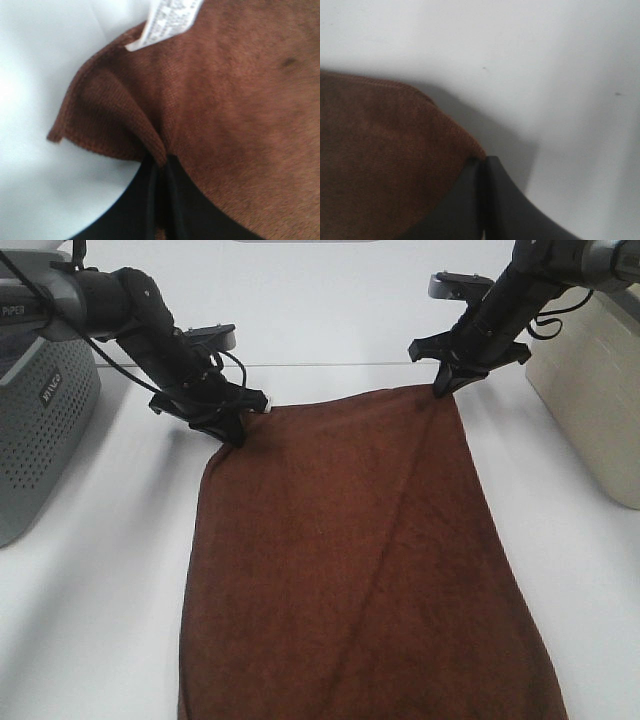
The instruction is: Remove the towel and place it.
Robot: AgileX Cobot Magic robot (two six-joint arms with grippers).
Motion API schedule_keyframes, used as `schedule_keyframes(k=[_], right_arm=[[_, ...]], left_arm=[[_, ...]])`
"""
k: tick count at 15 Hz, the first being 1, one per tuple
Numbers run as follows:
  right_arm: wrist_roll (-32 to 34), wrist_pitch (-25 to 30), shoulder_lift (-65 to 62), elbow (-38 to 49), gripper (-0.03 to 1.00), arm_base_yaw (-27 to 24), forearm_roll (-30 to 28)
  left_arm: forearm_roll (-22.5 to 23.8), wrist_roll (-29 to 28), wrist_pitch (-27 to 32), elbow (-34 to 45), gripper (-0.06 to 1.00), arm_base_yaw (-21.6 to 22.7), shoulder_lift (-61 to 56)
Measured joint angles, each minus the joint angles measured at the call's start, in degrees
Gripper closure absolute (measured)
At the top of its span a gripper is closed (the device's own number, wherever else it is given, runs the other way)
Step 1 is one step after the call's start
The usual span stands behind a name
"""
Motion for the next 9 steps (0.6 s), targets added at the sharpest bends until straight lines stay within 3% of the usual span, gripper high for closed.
schedule_keyframes(k=[3,9], right_arm=[[2.2,-1.8,0.2,0.0,0.96,0.0,-3.8],[3.1,-11.2,0.1,0.0,0.96,0.0,-1.5]], left_arm=[[4.0,0.1,-1.4,-3.1,0.94,0.0,0.5],[7.3,0.3,-9.3,-9.5,0.94,0.0,0.6]])
